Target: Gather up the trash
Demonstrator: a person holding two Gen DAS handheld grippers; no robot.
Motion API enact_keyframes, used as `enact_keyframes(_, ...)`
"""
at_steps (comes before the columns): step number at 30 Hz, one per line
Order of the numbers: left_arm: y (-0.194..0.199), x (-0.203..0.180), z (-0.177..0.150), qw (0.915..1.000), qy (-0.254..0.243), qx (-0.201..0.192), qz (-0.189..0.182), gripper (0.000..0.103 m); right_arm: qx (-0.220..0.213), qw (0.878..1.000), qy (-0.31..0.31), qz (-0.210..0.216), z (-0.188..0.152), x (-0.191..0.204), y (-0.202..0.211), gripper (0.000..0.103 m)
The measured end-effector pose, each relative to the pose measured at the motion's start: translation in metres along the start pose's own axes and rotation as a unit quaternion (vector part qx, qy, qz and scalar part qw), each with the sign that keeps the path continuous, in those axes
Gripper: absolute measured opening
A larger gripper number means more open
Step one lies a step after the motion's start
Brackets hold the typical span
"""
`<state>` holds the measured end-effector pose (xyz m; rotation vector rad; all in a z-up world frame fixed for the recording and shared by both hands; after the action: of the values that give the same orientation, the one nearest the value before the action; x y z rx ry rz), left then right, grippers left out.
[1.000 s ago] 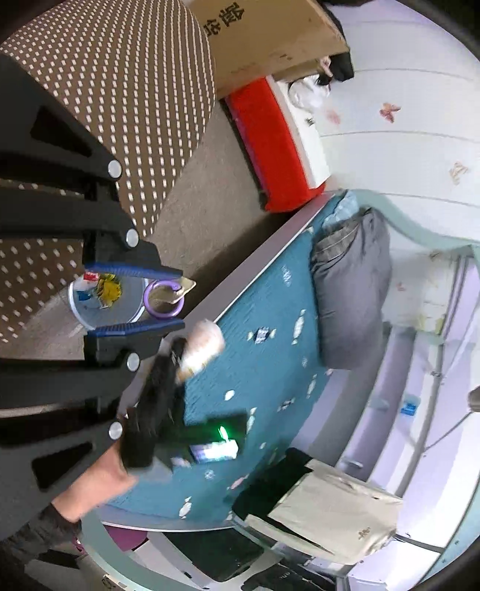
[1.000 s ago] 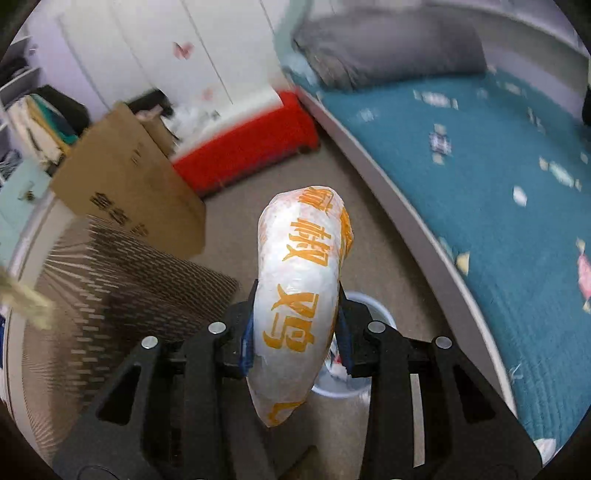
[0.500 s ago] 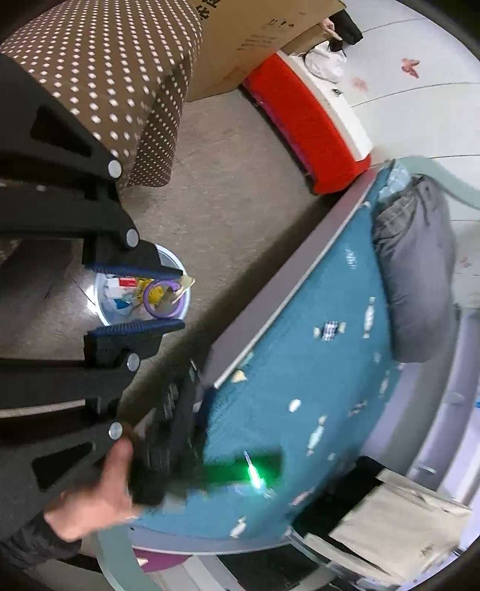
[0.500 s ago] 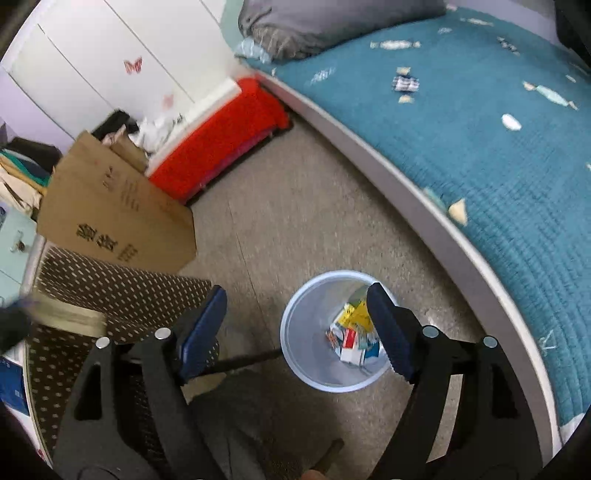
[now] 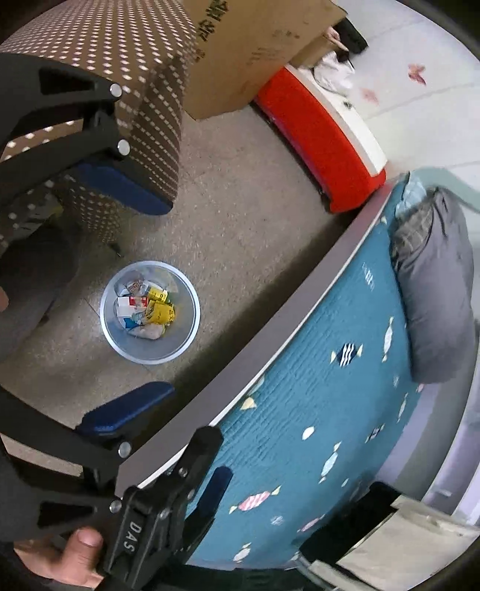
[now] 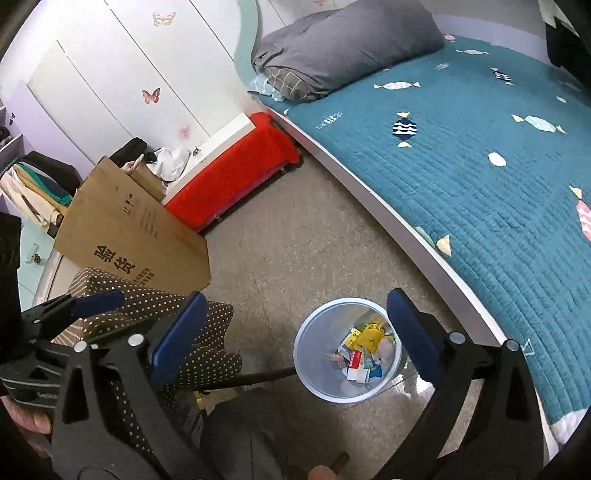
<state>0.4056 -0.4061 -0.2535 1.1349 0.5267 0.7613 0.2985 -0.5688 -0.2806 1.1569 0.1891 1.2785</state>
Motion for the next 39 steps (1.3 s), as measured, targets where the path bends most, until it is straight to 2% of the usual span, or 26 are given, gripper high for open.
enact_keyframes(3, 0.017, 0.005, -0.008, 0.9996, 0.017, -0.02, 0.002, 0.09, -0.002, 1.0, 0.003, -0.007, -0.006, 0.01, 0.009, 0.097)
enact_keyframes(8, 0.069, 0.015, -0.031, 0.9946, 0.048, -0.091, 0.011, 0.094, -0.009, 1.0, 0.022, -0.013, -0.02, 0.038, 0.036, 0.097)
enact_keyframes(10, 0.09, 0.015, -0.043, 0.9916, 0.052, -0.115, 0.027, 0.094, -0.013, 0.999, 0.029, -0.01, -0.025, 0.052, 0.048, 0.097)
enact_keyframes(16, 0.157, 0.02, -0.086, 0.975, 0.08, -0.191, 0.08, 0.096, -0.032, 0.997, 0.068, 0.0, -0.045, 0.105, 0.095, 0.097)
enact_keyframes(18, 0.179, 0.025, -0.103, 0.9685, 0.095, -0.211, 0.093, 0.096, -0.04, 0.996, 0.084, 0.007, -0.054, 0.126, 0.112, 0.097)
enact_keyframes(24, 0.249, 0.043, -0.158, 0.9413, 0.146, -0.272, 0.136, 0.098, -0.077, 0.987, 0.142, 0.002, -0.081, 0.19, 0.163, 0.097)
enact_keyframes(27, 0.282, 0.05, -0.185, 0.9236, 0.17, -0.299, 0.17, 0.098, -0.102, 0.981, 0.166, 0.013, -0.092, 0.213, 0.191, 0.097)
enact_keyframes(29, 0.302, 0.054, -0.204, 0.9114, 0.185, -0.316, 0.189, 0.098, -0.126, 0.974, 0.187, 0.004, -0.101, 0.231, 0.209, 0.097)
enact_keyframes(33, 0.334, 0.061, -0.238, 0.8994, 0.208, -0.338, 0.184, 0.098, -0.151, 0.963, 0.222, 0.004, -0.119, 0.257, 0.236, 0.097)
enact_keyframes(37, 0.357, 0.061, -0.27, 0.8818, 0.226, -0.353, 0.216, 0.098, -0.178, 0.954, 0.24, 0.005, -0.136, 0.274, 0.262, 0.097)
enact_keyframes(39, 0.365, 0.057, -0.281, 0.8771, 0.229, -0.354, 0.231, 0.098, -0.19, 0.95, 0.247, 0.004, -0.142, 0.28, 0.273, 0.097)
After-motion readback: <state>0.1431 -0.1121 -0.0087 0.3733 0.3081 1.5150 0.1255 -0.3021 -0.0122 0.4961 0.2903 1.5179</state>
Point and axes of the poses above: each gripper's, at about its wrist camera, not at the fingertips, and y roughly against the way its jaws point, x to its left, z to its top, the point moved 3 cm from there along -y, roughly the way its jaws point, and after that the axes turned 6 degrees about x, right-handed, at the moved point
